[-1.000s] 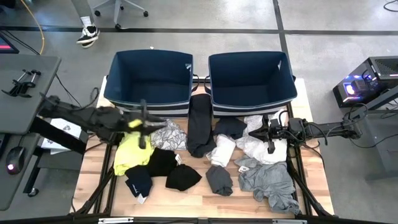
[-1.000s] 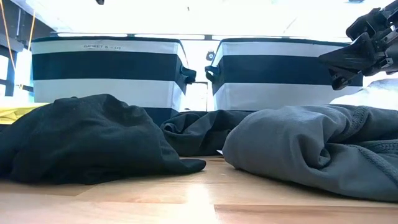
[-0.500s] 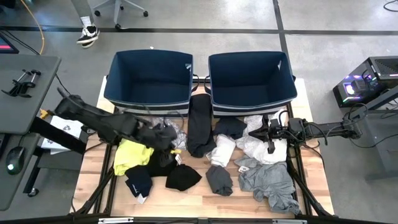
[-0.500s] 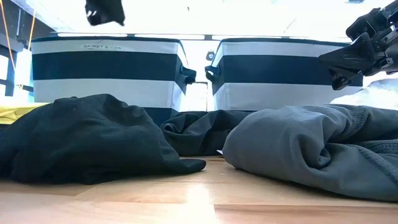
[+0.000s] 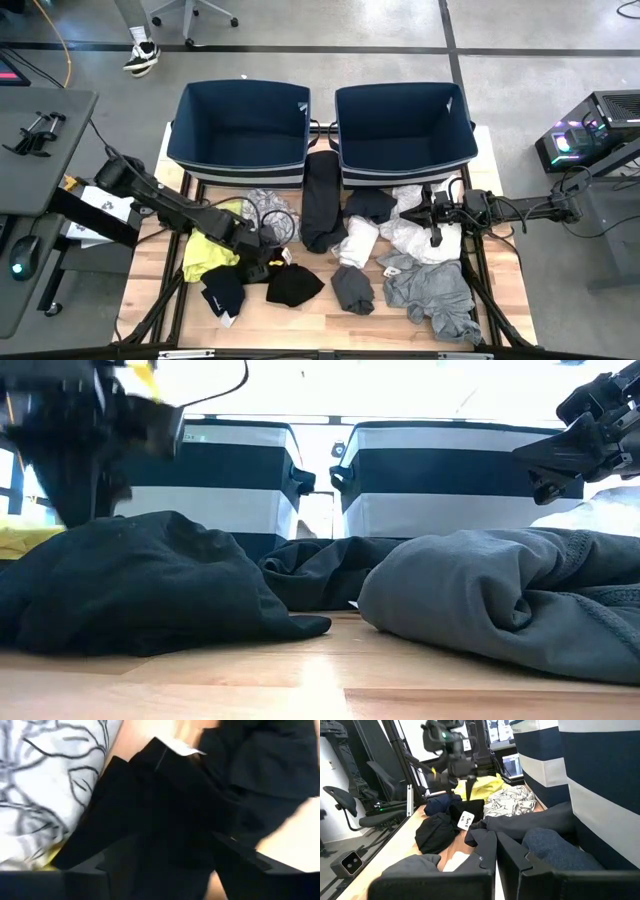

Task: Sort clothes
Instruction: Put the black shorts into the left blue laundry bin

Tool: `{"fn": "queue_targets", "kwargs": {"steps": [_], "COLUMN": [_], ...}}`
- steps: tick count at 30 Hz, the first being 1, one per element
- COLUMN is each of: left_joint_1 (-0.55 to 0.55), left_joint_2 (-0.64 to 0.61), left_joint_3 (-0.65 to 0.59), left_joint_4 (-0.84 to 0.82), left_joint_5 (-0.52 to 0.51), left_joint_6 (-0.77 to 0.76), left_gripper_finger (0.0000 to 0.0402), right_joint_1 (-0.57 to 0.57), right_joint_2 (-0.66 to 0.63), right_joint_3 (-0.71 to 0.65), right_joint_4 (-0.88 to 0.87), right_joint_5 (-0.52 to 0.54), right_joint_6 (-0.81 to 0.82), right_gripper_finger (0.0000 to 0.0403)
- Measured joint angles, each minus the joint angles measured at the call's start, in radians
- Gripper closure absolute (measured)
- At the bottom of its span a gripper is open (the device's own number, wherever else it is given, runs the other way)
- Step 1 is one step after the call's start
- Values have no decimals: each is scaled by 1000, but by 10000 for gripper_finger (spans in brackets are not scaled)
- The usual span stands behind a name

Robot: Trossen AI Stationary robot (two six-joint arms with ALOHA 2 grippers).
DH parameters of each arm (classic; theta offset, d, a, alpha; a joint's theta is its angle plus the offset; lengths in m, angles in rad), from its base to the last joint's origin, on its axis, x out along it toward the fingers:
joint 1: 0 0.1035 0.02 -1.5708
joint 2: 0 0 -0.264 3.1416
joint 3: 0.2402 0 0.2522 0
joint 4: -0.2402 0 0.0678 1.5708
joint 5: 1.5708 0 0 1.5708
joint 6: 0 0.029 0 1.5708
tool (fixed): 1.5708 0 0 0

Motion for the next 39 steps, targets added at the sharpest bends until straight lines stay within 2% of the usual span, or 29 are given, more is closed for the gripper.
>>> {"fn": "queue_targets", "kwargs": {"steps": [5, 11, 15, 19, 21, 25, 30, 35, 39], "left_joint_1": [-15, -55, -73, -74, -68, -43, 2, 65, 125], "left_joint_2": [30, 148, 200, 212, 204, 165, 58, -42, -71], "left_joint_3": [-121, -131, -126, -88, -59, 25, 208, 419, 566], "left_joint_4": [180, 289, 381, 366, 352, 239, 83, 36, 33], "left_joint_5": [-88, -157, -152, -106, -76, -47, -73, -182, -384], "left_joint_6": [62, 323, 362, 281, 240, 135, 64, 74, 160], "left_gripper_finger": [156, 192, 253, 361, 387, 392, 399, 400, 401], "right_joint_1": [0, 0, 0, 0, 0, 0, 0, 0, 0], "right_joint_2": [0, 5, 5, 7, 6, 5, 5, 5, 5], "right_joint_3": [0, 0, 0, 0, 0, 0, 0, 0, 0], "right_joint_4": [0, 0, 0, 0, 0, 0, 0, 0, 0], "right_joint_5": [0, 0, 0, 0, 0, 0, 0, 0, 0], "right_joint_6": [0, 0, 0, 0, 0, 0, 0, 0, 0], "right_gripper_finger": [402, 402, 402, 402, 402, 402, 402, 402, 402]}}
